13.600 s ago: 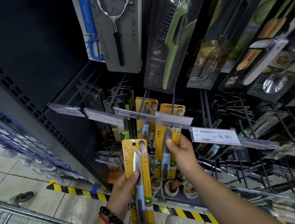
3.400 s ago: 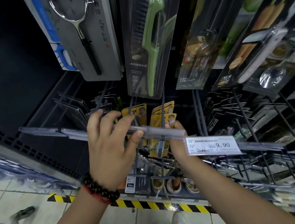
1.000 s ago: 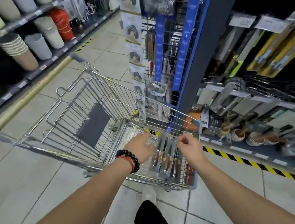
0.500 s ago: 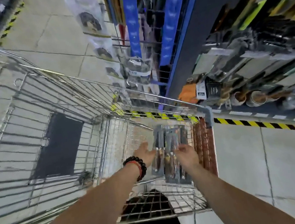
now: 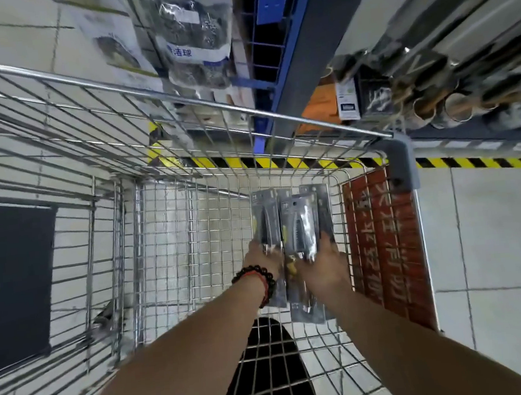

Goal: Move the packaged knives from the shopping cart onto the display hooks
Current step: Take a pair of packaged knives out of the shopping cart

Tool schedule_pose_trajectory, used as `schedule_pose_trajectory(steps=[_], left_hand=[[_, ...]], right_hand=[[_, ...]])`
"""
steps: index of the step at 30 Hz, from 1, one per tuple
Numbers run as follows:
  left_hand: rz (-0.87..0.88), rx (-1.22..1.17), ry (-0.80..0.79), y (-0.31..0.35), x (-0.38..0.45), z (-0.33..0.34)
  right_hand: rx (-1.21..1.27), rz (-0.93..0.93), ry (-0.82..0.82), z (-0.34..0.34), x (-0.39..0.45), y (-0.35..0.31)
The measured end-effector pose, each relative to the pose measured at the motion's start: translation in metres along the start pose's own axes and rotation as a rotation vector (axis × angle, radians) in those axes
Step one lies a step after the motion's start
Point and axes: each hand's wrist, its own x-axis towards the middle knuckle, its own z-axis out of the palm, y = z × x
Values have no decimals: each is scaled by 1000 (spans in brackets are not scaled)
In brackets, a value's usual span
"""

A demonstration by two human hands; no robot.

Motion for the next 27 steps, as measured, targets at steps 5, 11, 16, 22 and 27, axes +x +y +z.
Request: schedule_pose_trajectory(steps=[5,11,16,22,27], left_hand=[[6,126,143,-1,15,11],[-55,151,164,5,23,8],[-54,163,176,-1,30,3],[-22,95,73,-6,32,-4],[46,-107,42,-10,7,-15]], right_hand=[[-10,81,2,2,10,-12],[206,140,-83,3,9,-10],[377,167,4,5,8,3],[494,99,81,12,1,9],[742,81,92,-4,-23,9]])
